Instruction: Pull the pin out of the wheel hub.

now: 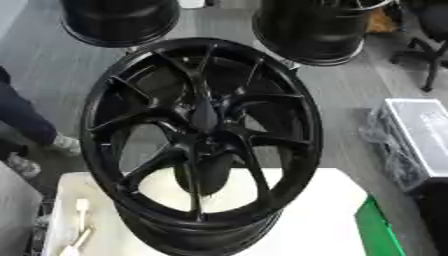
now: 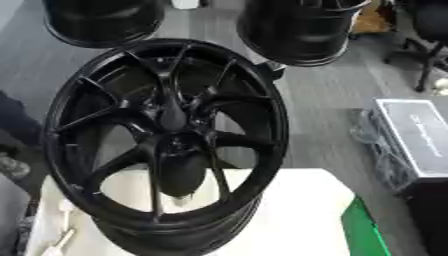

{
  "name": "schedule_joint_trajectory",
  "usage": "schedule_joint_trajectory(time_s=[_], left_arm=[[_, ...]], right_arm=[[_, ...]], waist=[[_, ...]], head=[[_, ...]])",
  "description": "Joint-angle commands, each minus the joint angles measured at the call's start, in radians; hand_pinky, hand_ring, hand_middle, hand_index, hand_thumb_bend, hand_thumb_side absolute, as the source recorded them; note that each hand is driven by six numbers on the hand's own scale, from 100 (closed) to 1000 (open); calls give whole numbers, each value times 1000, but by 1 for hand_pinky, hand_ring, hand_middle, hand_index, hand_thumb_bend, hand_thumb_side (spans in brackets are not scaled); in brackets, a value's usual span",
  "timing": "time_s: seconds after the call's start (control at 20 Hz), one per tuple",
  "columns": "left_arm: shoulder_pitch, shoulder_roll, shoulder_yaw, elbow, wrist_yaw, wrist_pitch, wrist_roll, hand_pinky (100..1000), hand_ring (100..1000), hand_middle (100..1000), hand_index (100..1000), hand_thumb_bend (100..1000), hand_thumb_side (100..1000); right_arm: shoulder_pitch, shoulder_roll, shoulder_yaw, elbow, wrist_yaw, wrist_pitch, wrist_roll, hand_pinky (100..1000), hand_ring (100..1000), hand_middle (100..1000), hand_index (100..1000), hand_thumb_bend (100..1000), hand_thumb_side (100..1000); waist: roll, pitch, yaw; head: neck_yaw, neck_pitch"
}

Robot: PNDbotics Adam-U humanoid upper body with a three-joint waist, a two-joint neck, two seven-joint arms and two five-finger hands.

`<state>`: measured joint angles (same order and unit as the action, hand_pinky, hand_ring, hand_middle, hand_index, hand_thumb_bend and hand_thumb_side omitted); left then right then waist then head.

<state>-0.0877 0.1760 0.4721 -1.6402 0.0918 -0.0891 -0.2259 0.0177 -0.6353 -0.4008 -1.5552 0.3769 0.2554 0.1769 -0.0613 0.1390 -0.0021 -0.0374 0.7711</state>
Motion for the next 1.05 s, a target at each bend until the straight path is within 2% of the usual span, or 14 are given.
schedule_joint_trajectory(time_s=[0.05, 0.2, 0.4, 0.6, 0.65, 0.7, 1.05], left_arm=[[-4, 13, 6, -17, 6, -3, 4, 499, 501, 514, 634, 802, 518], [-2, 10, 7, -17, 10, -5, 5, 499, 502, 514, 634, 800, 518], [4, 6, 9, -15, 12, -6, 7, 498, 502, 514, 634, 799, 518], [2, 6, 8, -15, 14, -7, 8, 499, 502, 514, 634, 799, 518], [1, 5, 8, -14, 15, -6, 8, 498, 502, 514, 634, 799, 518], [1, 5, 8, -14, 16, -6, 8, 498, 502, 514, 634, 799, 518], [-3, 4, 7, -12, 10, -4, 6, 498, 503, 514, 635, 799, 518]], right_arm=[[21, 85, -53, 76, -25, 31, -76, 380, 394, 797, 902, 100, 862], [30, 162, -76, 121, -77, 48, -180, 365, 383, 775, 886, 100, 862], [31, 220, -70, 124, -105, 54, -277, 337, 354, 725, 852, 100, 786], [26, 262, -57, 75, -97, 54, -317, 321, 338, 683, 829, 100, 728], [25, 271, -54, 60, -95, 53, -322, 321, 338, 675, 824, 100, 679], [24, 281, -51, 43, -93, 51, -326, 321, 337, 671, 820, 100, 709], [18, 350, -27, -81, -125, 16, -366, 360, 369, 629, 791, 100, 674]], waist=[[6, -10, -3], [14, -14, 1], [19, -18, 5], [21, -20, 6], [21, -20, 6], [21, -19, 6], [18, -14, 3]], head=[[-4, -1], [-3, -1], [-5, -1], [-5, -1], [-4, -1], [-3, -1], [6, -1]])
